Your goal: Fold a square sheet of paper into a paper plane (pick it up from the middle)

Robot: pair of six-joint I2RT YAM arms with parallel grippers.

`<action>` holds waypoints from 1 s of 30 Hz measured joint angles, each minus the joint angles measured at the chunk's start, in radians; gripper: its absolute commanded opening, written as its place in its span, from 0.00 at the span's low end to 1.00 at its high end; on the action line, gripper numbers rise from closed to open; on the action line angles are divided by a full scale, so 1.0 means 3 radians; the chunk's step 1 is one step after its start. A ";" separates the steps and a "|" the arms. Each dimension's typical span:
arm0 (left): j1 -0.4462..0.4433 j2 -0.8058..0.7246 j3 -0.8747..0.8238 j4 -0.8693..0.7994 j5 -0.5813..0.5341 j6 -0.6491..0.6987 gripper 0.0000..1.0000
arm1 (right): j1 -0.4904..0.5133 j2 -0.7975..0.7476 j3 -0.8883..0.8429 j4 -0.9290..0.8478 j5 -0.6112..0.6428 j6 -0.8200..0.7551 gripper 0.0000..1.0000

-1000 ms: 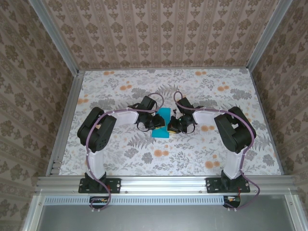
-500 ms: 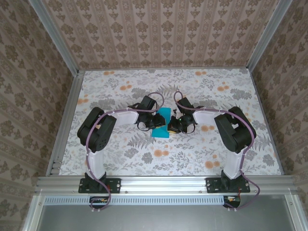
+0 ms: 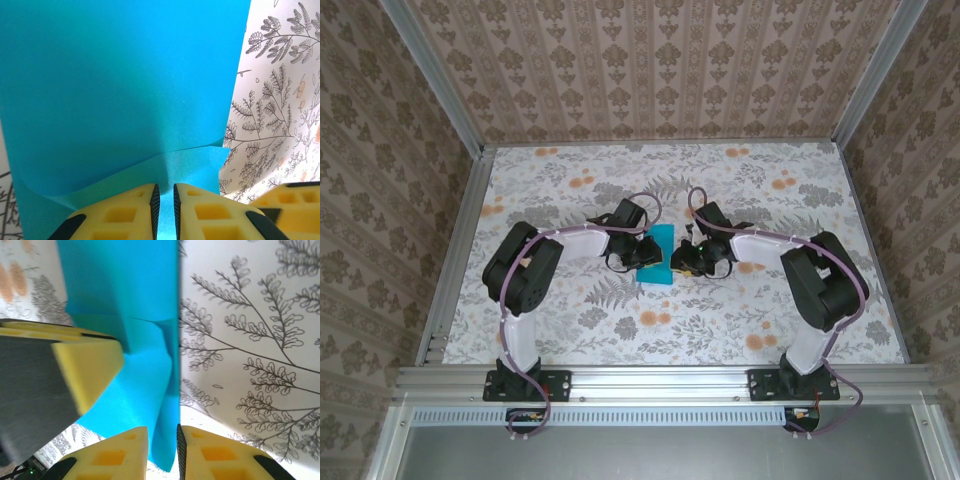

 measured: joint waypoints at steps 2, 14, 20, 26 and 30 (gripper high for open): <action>-0.0006 0.0001 0.0010 -0.0014 -0.0004 0.0001 0.19 | 0.0027 -0.0071 0.0001 -0.0005 0.0025 -0.0056 0.22; -0.0013 0.0006 0.0023 -0.0036 -0.0025 0.0010 0.19 | 0.0331 0.0065 0.0243 -0.0174 0.0094 -0.0253 0.14; -0.0013 0.0006 0.0023 -0.0034 -0.0025 0.0010 0.19 | 0.0331 0.0248 0.0290 -0.0254 0.0114 -0.0292 0.13; -0.0013 0.0006 0.0023 -0.0036 -0.0025 0.0010 0.19 | 0.0331 0.0296 0.0294 -0.0324 0.0195 -0.0301 0.13; -0.0013 0.0006 0.0023 -0.0036 -0.0025 0.0010 0.19 | 0.0331 0.0314 0.0309 -0.0351 0.0226 -0.0313 0.13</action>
